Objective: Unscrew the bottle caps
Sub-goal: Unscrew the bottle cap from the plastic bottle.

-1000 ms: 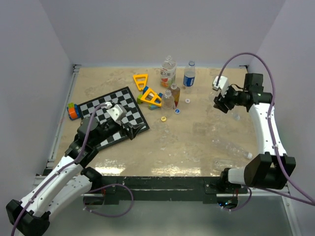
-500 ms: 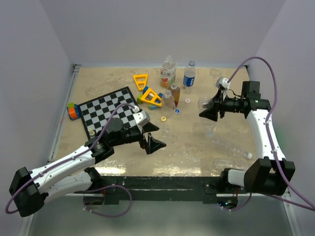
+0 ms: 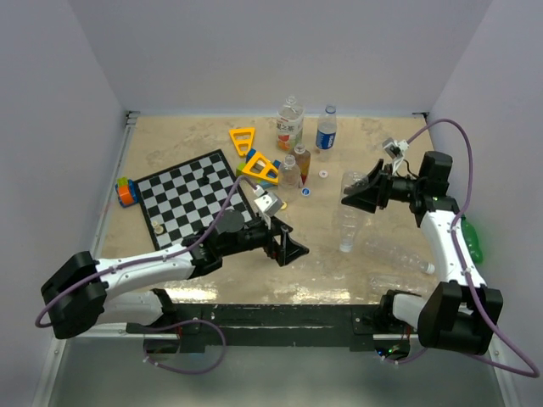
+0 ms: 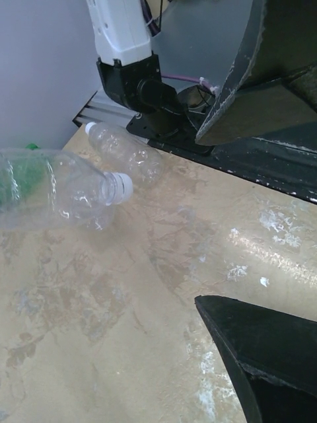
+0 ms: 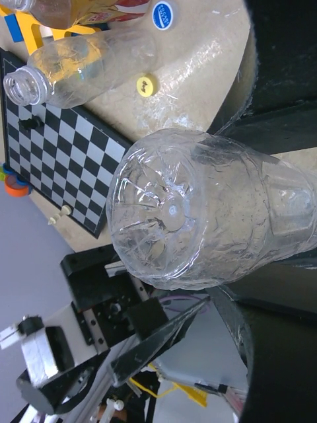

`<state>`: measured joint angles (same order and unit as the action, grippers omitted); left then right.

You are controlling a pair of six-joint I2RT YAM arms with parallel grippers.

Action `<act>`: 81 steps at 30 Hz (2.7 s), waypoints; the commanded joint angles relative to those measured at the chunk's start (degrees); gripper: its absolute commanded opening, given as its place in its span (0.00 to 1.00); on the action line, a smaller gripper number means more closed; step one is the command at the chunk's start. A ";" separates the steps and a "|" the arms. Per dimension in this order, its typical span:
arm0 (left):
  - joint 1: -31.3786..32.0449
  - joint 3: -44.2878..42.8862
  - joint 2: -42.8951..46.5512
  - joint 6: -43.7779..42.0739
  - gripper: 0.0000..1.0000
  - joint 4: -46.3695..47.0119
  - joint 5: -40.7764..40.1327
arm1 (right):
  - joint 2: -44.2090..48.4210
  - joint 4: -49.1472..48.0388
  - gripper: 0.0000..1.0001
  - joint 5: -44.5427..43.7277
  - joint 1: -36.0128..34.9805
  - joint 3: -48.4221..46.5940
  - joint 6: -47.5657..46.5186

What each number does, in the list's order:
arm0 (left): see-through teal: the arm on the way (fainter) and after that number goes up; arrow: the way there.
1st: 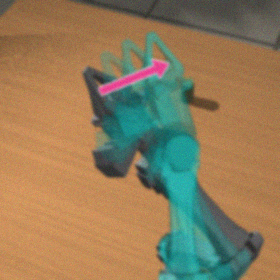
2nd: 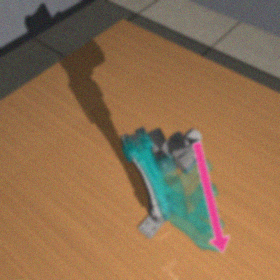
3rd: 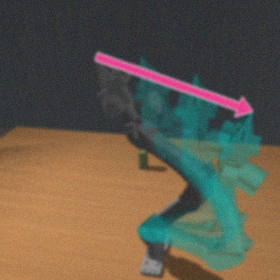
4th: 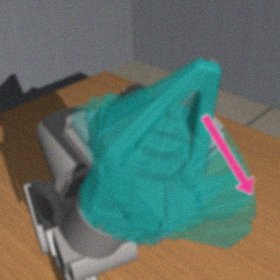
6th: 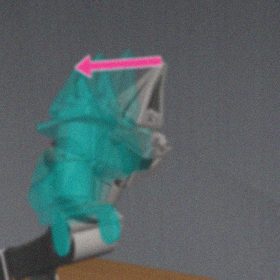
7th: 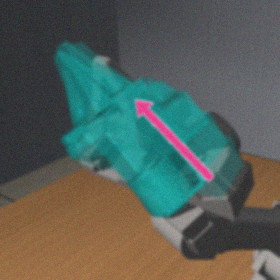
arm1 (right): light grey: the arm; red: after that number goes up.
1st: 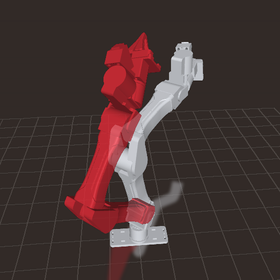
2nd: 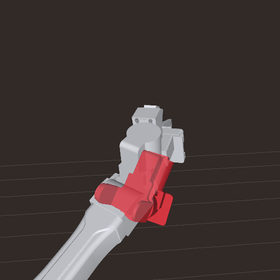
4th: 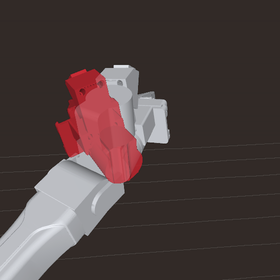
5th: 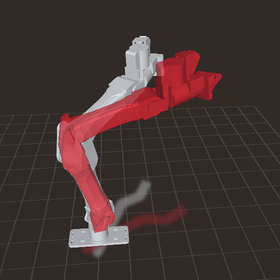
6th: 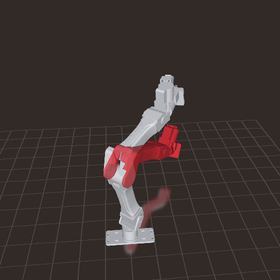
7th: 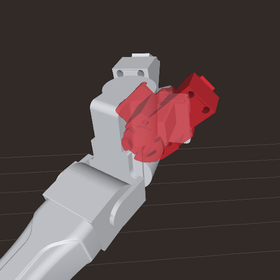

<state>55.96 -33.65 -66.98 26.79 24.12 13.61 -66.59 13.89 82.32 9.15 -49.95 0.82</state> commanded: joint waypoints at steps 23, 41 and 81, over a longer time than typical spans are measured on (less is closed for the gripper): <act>8.55 -24.88 -34.35 9.95 0.72 11.38 -5.61 | 1.55 -18.81 0.24 4.34 4.48 4.52 19.57; 6.18 -22.17 -28.05 4.51 0.00 1.30 -0.96 | 1.37 -5.50 0.78 2.67 4.65 -0.48 5.11; -3.14 -34.28 -8.95 -20.81 0.00 -65.60 18.48 | 6.56 43.86 0.98 -29.93 -29.34 -18.16 -89.34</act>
<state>53.10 -62.74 -74.06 7.66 -39.92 29.85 -59.88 60.42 56.60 -15.46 -68.31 -92.14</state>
